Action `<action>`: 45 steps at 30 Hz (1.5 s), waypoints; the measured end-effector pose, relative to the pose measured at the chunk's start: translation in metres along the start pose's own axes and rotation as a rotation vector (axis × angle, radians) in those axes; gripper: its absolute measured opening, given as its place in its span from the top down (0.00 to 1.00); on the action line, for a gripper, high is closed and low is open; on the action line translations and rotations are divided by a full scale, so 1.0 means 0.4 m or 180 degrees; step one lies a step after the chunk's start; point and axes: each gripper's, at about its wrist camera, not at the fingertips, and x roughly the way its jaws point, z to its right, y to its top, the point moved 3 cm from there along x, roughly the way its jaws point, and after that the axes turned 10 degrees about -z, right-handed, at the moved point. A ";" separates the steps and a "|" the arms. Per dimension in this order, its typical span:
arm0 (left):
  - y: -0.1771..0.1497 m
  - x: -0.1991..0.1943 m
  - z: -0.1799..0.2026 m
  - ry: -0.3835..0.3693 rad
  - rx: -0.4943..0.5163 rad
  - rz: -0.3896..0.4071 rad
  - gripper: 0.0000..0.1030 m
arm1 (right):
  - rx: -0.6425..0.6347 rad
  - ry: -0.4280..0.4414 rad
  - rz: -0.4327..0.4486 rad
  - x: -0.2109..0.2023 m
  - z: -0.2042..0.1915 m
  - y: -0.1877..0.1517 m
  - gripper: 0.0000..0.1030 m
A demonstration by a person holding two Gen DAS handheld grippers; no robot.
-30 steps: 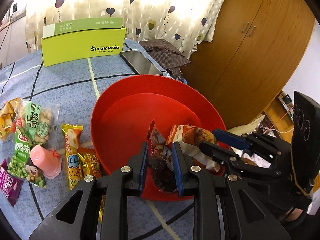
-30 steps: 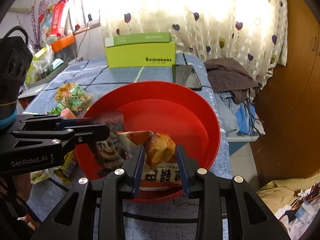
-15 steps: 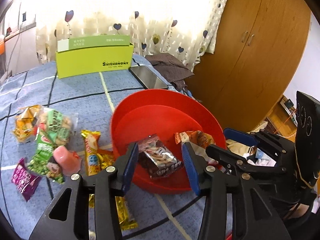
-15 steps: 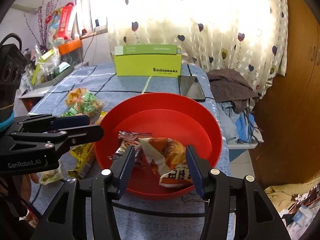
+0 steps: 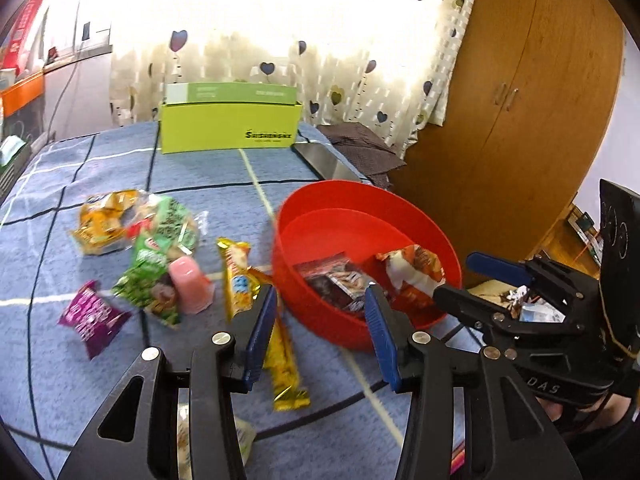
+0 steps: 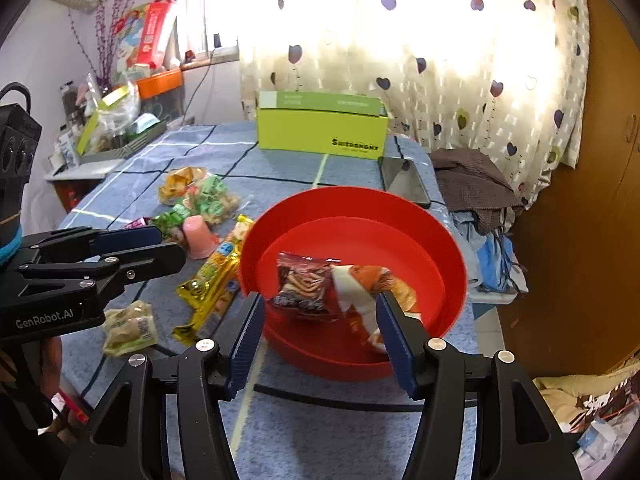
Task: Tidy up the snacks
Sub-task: 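Open both grippers to drop the bags into the red basket, then withdraw both tools from the basket back toward the snack pile, then grasp the pale green snack bag with the left gripper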
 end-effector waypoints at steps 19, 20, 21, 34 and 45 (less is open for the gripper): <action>-0.126 -0.070 -0.093 0.0274 -0.0135 0.0070 0.55 | -0.0228 0.0166 -0.0036 -0.004 -0.114 -0.016 0.43; -0.130 -0.072 -0.099 0.0298 -0.0146 0.0070 0.55 | -0.0224 0.0181 -0.0025 -0.005 -0.118 -0.017 0.43; -0.134 -0.074 -0.104 0.0318 -0.0153 0.0071 0.55 | -0.0216 0.0192 -0.0008 -0.007 -0.121 -0.017 0.43; -0.205 -0.084 -0.161 0.0368 -0.0260 -0.0088 0.55 | -0.0352 0.0481 -0.0077 -0.005 -0.192 -0.042 0.42; -0.235 -0.054 -0.184 0.0548 0.0035 -0.0200 0.45 | -0.0338 0.0463 -0.0219 0.021 -0.205 -0.061 0.40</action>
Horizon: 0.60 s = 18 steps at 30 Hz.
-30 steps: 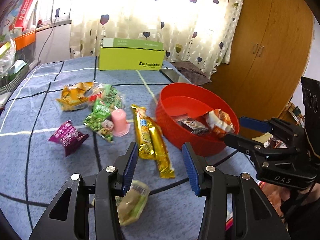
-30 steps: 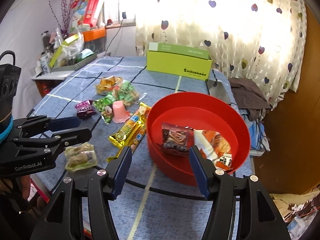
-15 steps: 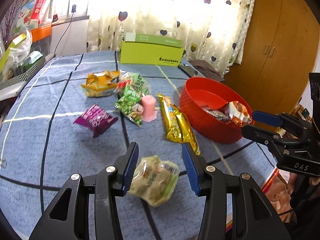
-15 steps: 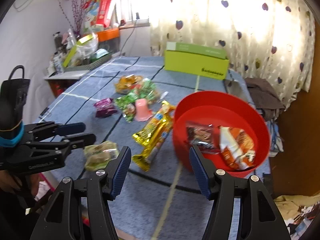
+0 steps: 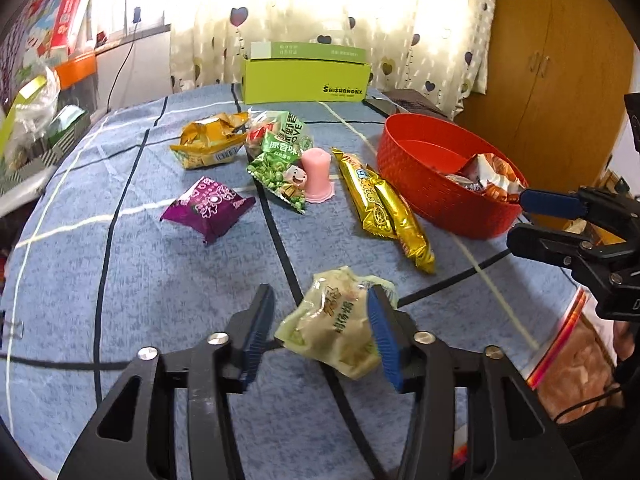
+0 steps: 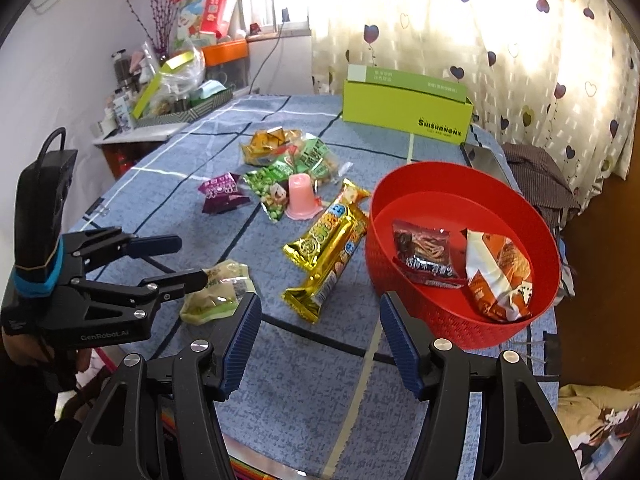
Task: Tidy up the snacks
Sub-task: 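Grasp the pale green snack bag with the left gripper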
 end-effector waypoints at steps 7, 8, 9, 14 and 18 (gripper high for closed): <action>0.008 0.037 0.011 -0.0114 0.0329 -0.0107 0.44 | 0.0009 0.0003 -0.0060 0.017 0.000 -0.001 0.40; 0.007 0.041 0.013 -0.0120 0.0344 -0.0123 0.43 | 0.0004 0.0009 -0.0072 0.022 -0.001 0.000 0.40; 0.005 0.047 0.016 -0.0122 0.0381 -0.0144 0.43 | 0.0007 0.0015 -0.0090 0.028 -0.001 0.000 0.40; -0.011 0.072 0.033 -0.0196 0.0489 -0.0223 0.37 | 0.0066 0.0099 -0.0176 0.056 0.000 0.005 0.40; -0.015 0.087 0.042 -0.0184 0.0411 -0.0247 0.34 | 0.0219 0.0168 -0.0273 0.086 0.007 0.015 0.40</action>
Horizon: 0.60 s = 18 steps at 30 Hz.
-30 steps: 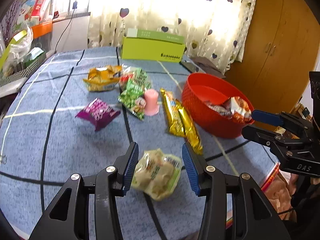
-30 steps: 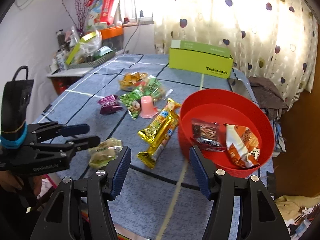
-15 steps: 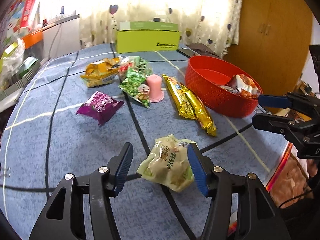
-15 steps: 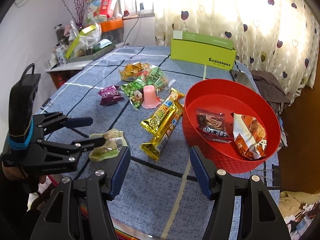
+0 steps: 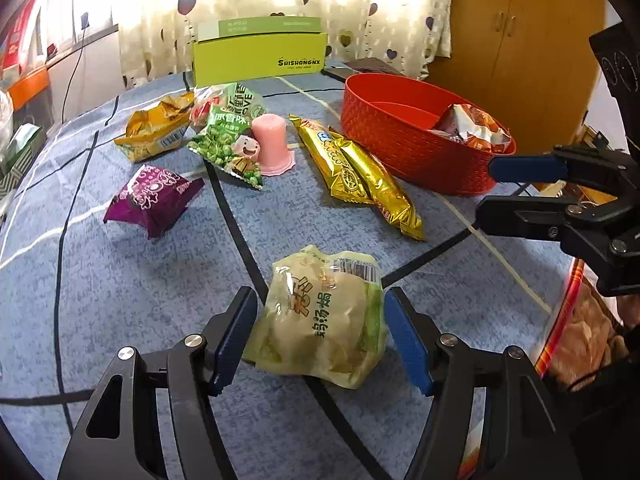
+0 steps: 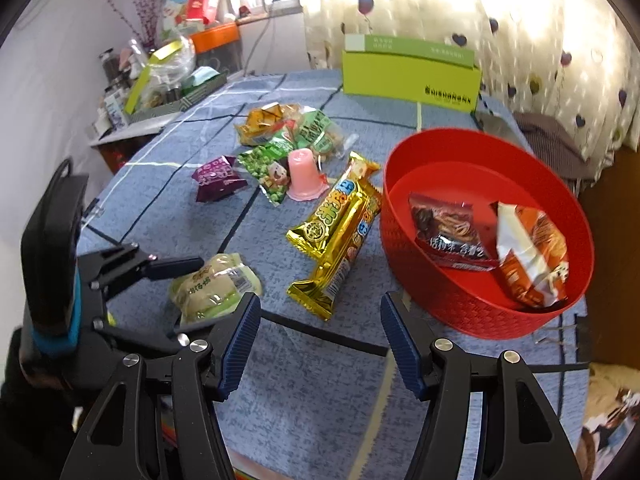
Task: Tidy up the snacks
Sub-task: 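Grasp the pale green snack bag with the left gripper, then grasp a gold wafer bar with the right gripper while the left holds the green bag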
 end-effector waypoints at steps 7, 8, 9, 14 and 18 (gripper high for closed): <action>-0.017 0.008 0.014 0.0267 -0.0077 0.0055 0.34 | 0.0165 0.0016 -0.0121 0.058 0.003 0.025 0.40; -0.019 0.006 0.007 0.0341 -0.0145 0.0053 0.34 | 0.0180 0.0017 -0.0118 0.063 0.002 0.028 0.40; -0.020 0.005 -0.001 0.0392 -0.0212 0.0054 0.34 | 0.0201 0.0015 -0.0117 0.069 0.002 0.032 0.41; -0.028 -0.004 -0.051 0.0495 -0.0517 0.0113 0.35 | 0.0321 -0.0008 -0.0171 0.110 0.006 0.055 0.50; -0.033 -0.011 -0.075 0.0447 -0.0673 0.0180 0.35 | 0.0417 -0.0082 -0.0202 0.136 0.010 0.068 0.56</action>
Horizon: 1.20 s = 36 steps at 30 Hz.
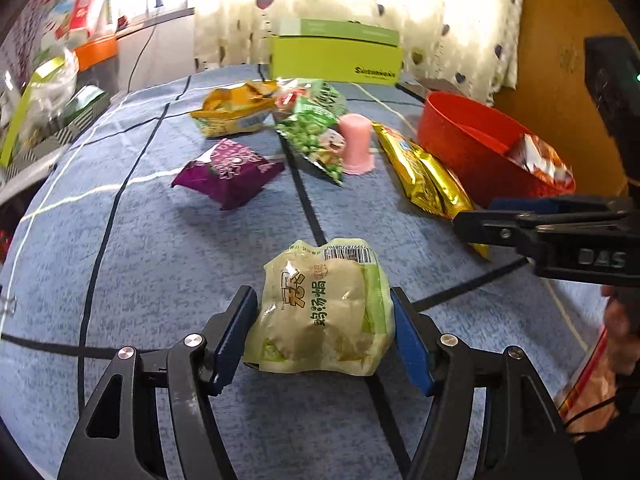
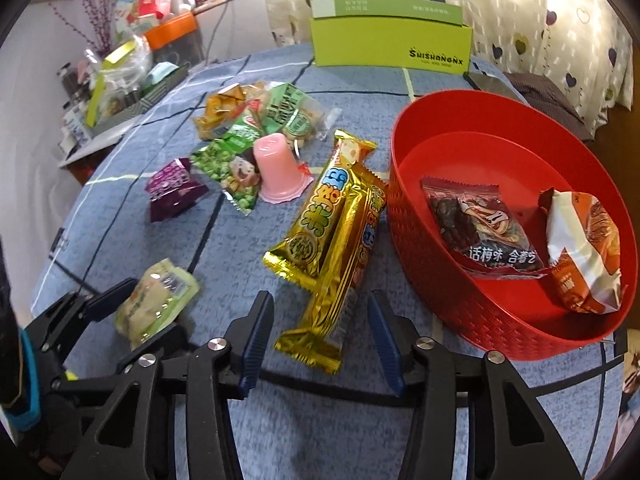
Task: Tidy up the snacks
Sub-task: 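Grasp a gold wafer bar with the right gripper while the left holds the green bag, then carry the green bag and gold wafer bar over the red basket with both grippers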
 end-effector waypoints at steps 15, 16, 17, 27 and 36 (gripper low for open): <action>0.004 0.012 0.005 0.0129 0.0017 0.0035 0.35 | -0.0115 -0.0220 -0.0020 0.014 0.006 -0.027 0.80; 0.004 0.013 0.006 0.0136 0.0021 0.0033 0.35 | -0.0163 -0.0209 -0.0037 0.010 0.004 -0.036 0.80; 0.004 0.013 0.006 0.0135 0.0020 0.0033 0.35 | -0.0183 -0.0173 -0.0045 0.007 0.004 -0.043 0.80; 0.003 0.015 0.021 0.0143 0.0155 0.0009 0.35 | -0.0192 -0.0077 -0.0076 0.013 -0.011 -0.036 0.69; 0.007 0.017 0.021 0.0162 0.0109 -0.0021 0.35 | -0.0414 -0.0215 -0.0016 0.003 -0.035 -0.065 0.80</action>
